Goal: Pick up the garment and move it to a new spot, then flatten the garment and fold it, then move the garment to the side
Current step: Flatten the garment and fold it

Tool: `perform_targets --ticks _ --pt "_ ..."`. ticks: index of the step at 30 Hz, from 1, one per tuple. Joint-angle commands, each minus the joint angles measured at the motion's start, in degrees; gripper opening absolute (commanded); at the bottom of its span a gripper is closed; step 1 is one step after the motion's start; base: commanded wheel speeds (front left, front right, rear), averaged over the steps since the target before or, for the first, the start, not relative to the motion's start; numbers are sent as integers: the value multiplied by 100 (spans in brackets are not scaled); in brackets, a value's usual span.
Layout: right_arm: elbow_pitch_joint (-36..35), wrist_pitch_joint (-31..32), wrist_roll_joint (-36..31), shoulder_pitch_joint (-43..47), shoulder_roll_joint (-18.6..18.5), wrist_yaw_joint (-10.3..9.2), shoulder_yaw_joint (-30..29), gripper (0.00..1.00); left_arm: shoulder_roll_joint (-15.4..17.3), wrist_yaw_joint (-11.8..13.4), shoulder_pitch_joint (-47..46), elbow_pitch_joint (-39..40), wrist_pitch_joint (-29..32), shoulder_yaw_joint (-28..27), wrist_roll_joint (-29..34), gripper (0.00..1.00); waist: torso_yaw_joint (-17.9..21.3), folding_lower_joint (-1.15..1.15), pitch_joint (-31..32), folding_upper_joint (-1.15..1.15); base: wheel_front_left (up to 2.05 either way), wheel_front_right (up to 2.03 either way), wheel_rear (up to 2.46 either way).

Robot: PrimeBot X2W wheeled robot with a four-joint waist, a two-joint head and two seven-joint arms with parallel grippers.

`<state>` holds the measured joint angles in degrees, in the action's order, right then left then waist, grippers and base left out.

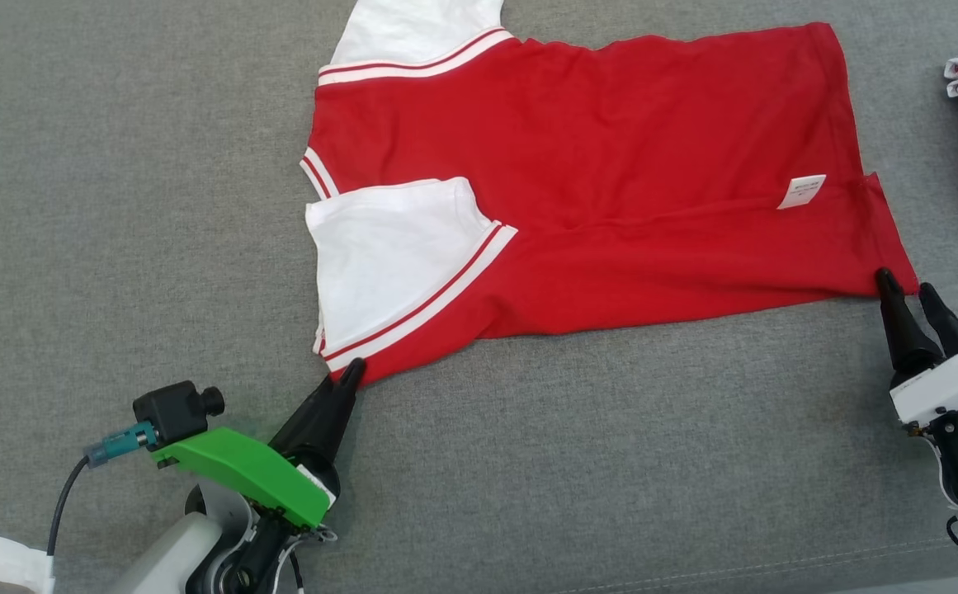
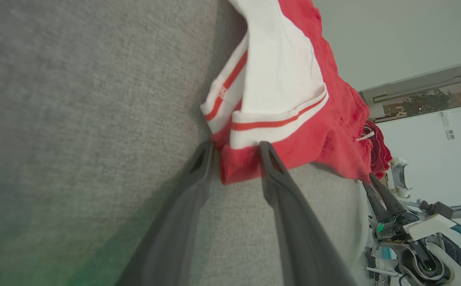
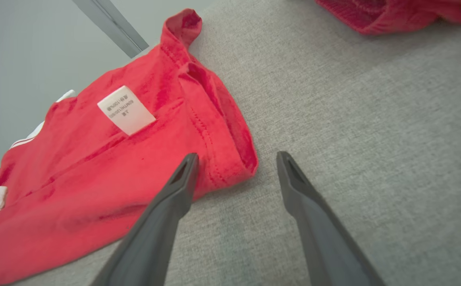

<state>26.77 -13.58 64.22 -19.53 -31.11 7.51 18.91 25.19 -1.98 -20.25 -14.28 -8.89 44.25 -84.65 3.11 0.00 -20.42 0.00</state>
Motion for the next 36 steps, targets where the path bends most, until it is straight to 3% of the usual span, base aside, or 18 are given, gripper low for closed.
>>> perform_targets --ticks 1,2,5,20,27,28,29,30,36 --pt "134 46 141 -125 19 -5 89 100 183 59 73 -164 33 -19 85 0 -26 0 -46 0 0 0 0" --pt "299 115 280 -245 26 -5 239 100 204 72 35 -143 55 -19 100 0 -62 0 -80 0 0 0 0" --pt "405 81 496 -348 2 -5 399 0 245 84 12 -112 76 -16 120 0 -112 0 -92 0 0 0 0" --pt "-198 -163 1230 467 -636 -6 603 0 526 103 546 424 26 0 33 0 -186 0 367 0 0 0 0" --pt "-410 -164 1253 932 -776 -6 386 0 677 209 897 789 -64 -51 -76 0 -100 0 504 0 0 0 0" --pt "-410 -165 1202 928 -762 -6 404 0 618 238 853 791 -70 -57 -89 13 -95 0 507 0 0 0 0" --pt "-417 -165 1174 889 -730 -6 430 0 548 246 796 792 -69 -66 -105 48 -90 0 505 0 0 0 0" --pt "-431 -165 1152 829 -705 -6 453 0 497 254 734 792 -47 -62 -115 100 -87 0 493 0 0 0 0" --pt "-447 -166 1051 491 -674 -5 622 0 209 212 328 620 206 89 -30 100 -91 0 364 0 0 0 0"
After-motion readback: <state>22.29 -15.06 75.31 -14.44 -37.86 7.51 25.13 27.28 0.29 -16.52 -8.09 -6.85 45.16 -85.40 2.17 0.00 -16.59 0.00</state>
